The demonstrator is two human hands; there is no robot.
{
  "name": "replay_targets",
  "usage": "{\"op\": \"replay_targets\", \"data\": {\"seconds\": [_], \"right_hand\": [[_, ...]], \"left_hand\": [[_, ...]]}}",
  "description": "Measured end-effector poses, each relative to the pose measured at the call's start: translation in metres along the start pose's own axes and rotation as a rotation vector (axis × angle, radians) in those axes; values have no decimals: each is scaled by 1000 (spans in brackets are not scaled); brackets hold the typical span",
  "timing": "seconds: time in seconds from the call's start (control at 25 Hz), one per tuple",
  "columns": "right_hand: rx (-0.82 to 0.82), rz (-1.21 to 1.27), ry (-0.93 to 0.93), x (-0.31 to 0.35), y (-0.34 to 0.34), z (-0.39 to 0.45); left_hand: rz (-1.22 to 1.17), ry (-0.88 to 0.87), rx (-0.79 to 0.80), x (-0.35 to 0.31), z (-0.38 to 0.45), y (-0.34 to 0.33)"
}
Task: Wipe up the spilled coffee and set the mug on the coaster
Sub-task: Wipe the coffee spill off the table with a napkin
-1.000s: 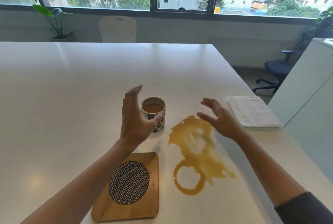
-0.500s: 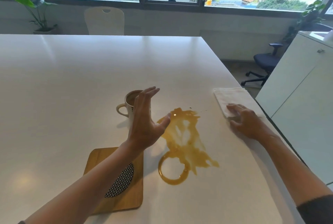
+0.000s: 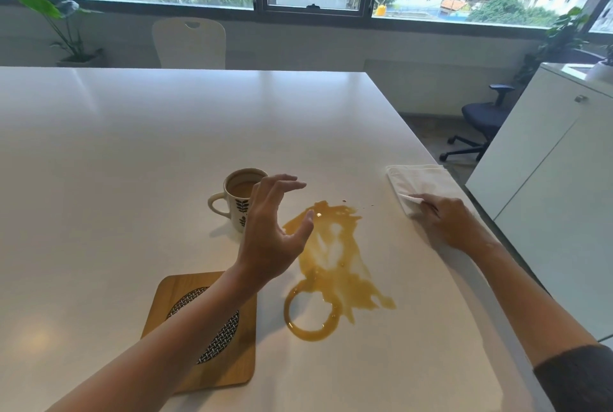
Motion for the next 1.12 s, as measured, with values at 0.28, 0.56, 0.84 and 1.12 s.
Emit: {"op": "replay_targets", "data": {"seconds": [0.28, 0.56, 0.84, 1.12], "right_hand": [[-196, 33, 40, 16, 45, 8], [-416, 98, 134, 57, 105, 4], [-180, 766, 70, 114, 94, -9], [112, 1091, -63, 139, 34, -25]], "left_hand": [[-12, -12, -12, -7, 2, 6], [-65, 17, 16, -5, 5, -2], [-330, 438, 210, 18, -2, -47], [-760, 661, 290, 8, -6, -83]]}}
Point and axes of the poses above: each hand's wrist, its own z-axis towards the middle knuckle, its own y-axis out of the back of the hand, x = y × z, the point moved 10 cm from there along z, towards the middle knuckle, and after that the axes turned 6 degrees about -x, right-handed, at the moved point
